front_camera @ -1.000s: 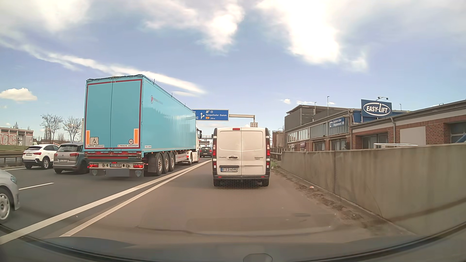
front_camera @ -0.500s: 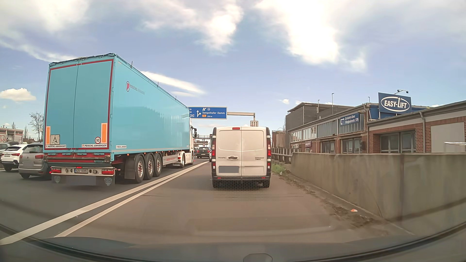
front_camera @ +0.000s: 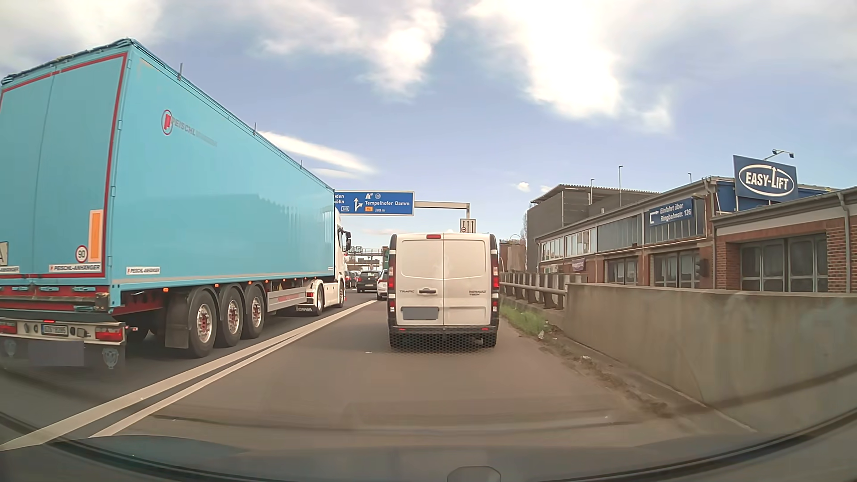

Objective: Follow the waypoints while adhering to traffic rules and regulations

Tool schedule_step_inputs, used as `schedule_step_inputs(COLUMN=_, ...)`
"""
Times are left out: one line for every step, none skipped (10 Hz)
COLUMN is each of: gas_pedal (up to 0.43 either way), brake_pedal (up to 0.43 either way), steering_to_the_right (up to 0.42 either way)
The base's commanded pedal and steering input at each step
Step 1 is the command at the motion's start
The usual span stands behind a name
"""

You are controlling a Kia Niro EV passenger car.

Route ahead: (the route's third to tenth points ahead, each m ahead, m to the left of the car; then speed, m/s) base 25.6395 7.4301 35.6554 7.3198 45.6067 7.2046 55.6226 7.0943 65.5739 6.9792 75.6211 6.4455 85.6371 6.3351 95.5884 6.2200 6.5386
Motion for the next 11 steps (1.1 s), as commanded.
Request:
schedule_step_inputs(gas_pedal=0.000, brake_pedal=0.030, steering_to_the_right=0.008)
schedule_step_inputs(gas_pedal=0.000, brake_pedal=0.000, steering_to_the_right=0.008)
schedule_step_inputs(gas_pedal=0.000, brake_pedal=0.000, steering_to_the_right=0.008)
schedule_step_inputs(gas_pedal=0.000, brake_pedal=0.000, steering_to_the_right=0.008)
schedule_step_inputs(gas_pedal=0.047, brake_pedal=0.000, steering_to_the_right=0.007)
schedule_step_inputs(gas_pedal=0.169, brake_pedal=0.000, steering_to_the_right=0.007)
schedule_step_inputs(gas_pedal=0.169, brake_pedal=0.000, steering_to_the_right=0.007)
schedule_step_inputs(gas_pedal=0.177, brake_pedal=0.000, steering_to_the_right=0.007)
schedule_step_inputs(gas_pedal=0.177, brake_pedal=0.000, steering_to_the_right=0.006)
schedule_step_inputs(gas_pedal=0.177, brake_pedal=0.000, steering_to_the_right=0.006)
schedule_step_inputs(gas_pedal=0.177, brake_pedal=0.000, steering_to_the_right=0.006)
